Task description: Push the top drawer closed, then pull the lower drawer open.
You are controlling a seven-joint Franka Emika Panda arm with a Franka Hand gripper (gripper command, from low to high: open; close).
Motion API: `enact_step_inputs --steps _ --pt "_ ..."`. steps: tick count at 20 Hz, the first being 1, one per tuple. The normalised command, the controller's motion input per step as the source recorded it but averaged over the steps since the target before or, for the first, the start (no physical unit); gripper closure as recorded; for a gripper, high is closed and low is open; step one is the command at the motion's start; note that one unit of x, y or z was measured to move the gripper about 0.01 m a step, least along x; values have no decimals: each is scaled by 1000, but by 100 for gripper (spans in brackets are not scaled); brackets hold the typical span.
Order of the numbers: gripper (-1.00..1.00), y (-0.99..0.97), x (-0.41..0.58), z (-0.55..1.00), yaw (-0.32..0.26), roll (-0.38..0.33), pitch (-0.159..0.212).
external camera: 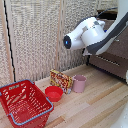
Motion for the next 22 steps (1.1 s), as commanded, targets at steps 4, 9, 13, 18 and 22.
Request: enact_step_inputs --steps 4,9,13,18,22 --pt "100 -358 99 76 10 -27 73" --pt "100 -23 0 0 7 -2 1" --pt "100 0 0 21 11 0 6" --pt "100 -198 37 90 53 -13 29" --pt "100 -782 172 239 61 2 7"
